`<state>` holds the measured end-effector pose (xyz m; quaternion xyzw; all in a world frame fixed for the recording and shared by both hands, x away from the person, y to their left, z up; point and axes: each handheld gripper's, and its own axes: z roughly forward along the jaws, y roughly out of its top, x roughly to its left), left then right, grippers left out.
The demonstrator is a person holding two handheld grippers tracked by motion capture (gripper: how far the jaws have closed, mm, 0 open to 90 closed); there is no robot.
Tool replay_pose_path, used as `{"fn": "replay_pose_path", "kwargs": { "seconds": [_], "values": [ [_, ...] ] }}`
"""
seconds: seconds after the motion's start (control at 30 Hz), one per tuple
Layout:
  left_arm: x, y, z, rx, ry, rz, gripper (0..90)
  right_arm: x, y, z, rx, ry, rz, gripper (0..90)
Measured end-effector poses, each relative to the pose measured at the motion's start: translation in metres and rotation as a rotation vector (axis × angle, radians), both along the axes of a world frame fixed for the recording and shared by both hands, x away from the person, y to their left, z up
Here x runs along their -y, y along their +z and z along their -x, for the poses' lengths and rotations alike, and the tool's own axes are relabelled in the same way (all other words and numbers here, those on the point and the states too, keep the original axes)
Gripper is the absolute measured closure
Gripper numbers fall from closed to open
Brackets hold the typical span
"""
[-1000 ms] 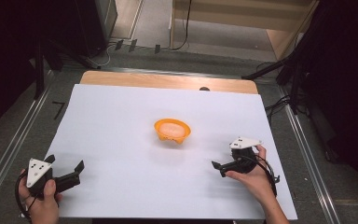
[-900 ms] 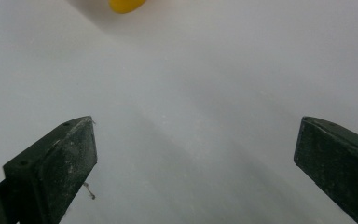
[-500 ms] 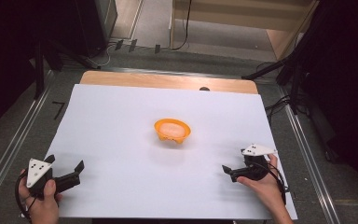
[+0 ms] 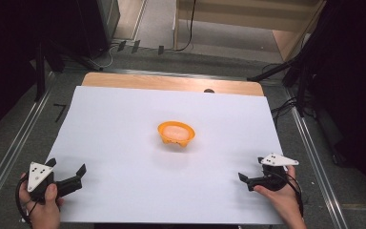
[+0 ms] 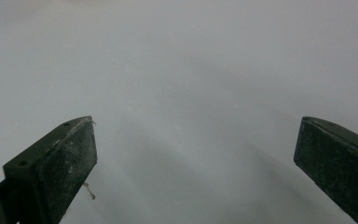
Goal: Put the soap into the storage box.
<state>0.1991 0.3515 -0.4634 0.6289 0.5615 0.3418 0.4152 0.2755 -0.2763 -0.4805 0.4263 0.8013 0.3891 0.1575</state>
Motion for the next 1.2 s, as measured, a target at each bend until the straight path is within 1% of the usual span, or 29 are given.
{"fn": "replay_pose_path", "kwargs": {
  "seconds": [0.1, 0.2, 0.27, 0.37, 0.4, 0.47, 0.53, 0.6, 0.7, 0.77, 1.0, 1.13, 1.2],
  "values": [
    [0.0, 0.0, 0.0, 0.0, 0.0, 0.0, 0.0, 0.005, -0.001, 0.002, 0.004, -0.012, 0.0, 0.0],
    [0.0, 0.0, 0.0, 0.0, 0.0, 0.001, 0.0, 0.015, -0.002, 0.006, 0.004, -0.033, -0.007, 0.0],
    [0.0, 0.0, 0.0, 0.0, 0.001, 0.0, 0.0, 0.018, -0.002, 0.007, 0.002, -0.041, -0.008, 0.0],
    [0.0, 0.0, 0.0, 0.001, 0.001, 0.001, 0.0, 0.029, -0.003, 0.012, 0.007, -0.066, -0.012, 0.0],
    [0.0, 0.0, 0.0, 0.001, 0.001, 0.001, 0.0, 0.029, -0.003, 0.012, 0.007, -0.066, -0.012, 0.0],
    [0.0, 0.0, 0.0, -0.001, 0.002, -0.001, 0.0, 0.038, -0.003, 0.016, 0.015, -0.086, -0.02, 0.0],
    [0.0, 0.0, 0.0, 0.0, 0.001, 0.0, 0.0, 0.04, -0.003, 0.017, 0.016, -0.087, -0.023, 0.0],
    [0.0, 0.0, 0.0, 0.0, 0.001, 0.0, 0.0, 0.048, -0.004, 0.021, 0.024, -0.106, -0.031, 0.0],
    [0.0, 0.0, 0.0, 0.0, 0.001, 0.0, 0.0, 0.052, -0.004, 0.023, 0.031, -0.114, -0.035, 0.0],
    [0.0, 0.0, 0.0, 0.0, 0.0, 0.0, 0.0, 0.057, -0.004, 0.027, 0.036, -0.135, -0.034, 0.0],
    [0.0, 0.0, 0.0, -0.002, 0.0, 0.0, 0.0, 0.062, -0.005, 0.033, 0.048, -0.152, -0.049, 0.0],
    [0.0, 0.0, 0.0, -0.002, -0.001, 0.0, 0.0, 0.06, -0.006, 0.034, 0.053, -0.15, -0.03, 0.1],
    [0.0, 0.0, 0.0, -0.002, -0.001, 0.001, 0.0, 0.059, -0.005, 0.033, 0.059, -0.148, -0.03, 0.3]
  ]
}}
